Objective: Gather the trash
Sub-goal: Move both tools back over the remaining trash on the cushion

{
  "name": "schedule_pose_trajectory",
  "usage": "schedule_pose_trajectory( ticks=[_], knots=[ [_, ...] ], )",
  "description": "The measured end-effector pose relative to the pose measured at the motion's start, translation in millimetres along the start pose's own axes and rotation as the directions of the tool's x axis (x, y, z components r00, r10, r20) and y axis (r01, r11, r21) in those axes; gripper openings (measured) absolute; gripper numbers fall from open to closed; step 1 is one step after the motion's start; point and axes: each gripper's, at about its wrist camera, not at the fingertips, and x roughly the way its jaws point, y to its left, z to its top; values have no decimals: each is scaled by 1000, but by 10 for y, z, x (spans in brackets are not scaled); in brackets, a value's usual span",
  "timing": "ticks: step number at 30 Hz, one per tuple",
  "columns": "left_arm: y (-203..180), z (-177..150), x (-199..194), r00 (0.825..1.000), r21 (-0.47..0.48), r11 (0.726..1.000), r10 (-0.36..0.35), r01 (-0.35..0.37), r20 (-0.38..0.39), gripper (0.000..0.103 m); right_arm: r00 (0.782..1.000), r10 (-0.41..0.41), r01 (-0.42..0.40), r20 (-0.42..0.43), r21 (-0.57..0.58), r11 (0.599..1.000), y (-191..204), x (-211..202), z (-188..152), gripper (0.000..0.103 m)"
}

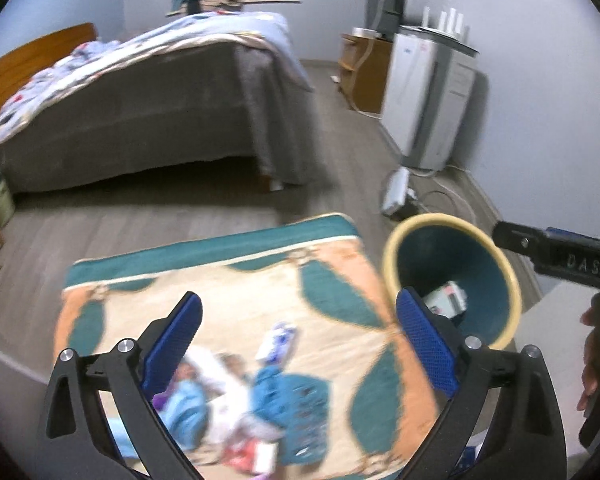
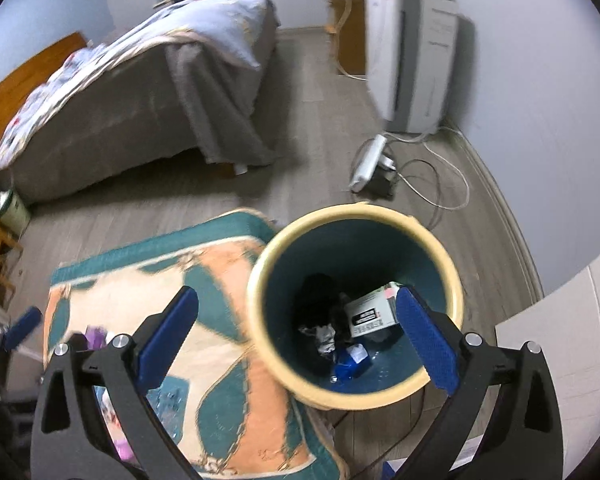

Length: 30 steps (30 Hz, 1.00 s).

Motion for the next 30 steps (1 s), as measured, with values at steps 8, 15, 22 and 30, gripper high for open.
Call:
schedule_pose_trajectory(
  ticks=[8,15,22,30],
  knots=[
    [611,-182,-427,997,-79,994,79,-78,11,97,999,34,-32,12,-145,989,611,-143,-110,97],
    [1044,-398,-721,991,-133,983,132,-129,12,97,997,81,-77,7,-210,975,1081,-237,-253,97],
    [1406,-611,-853,985,-168,971,171,-168,1,97,997,76,-75,-6,-246,966,1378,-229,-411,97],
    [1692,-787,-872,987,-203,966,162,-161,-12,97,998,57,-61,-20,-319,946,1686,-137,-592,97]
  ],
)
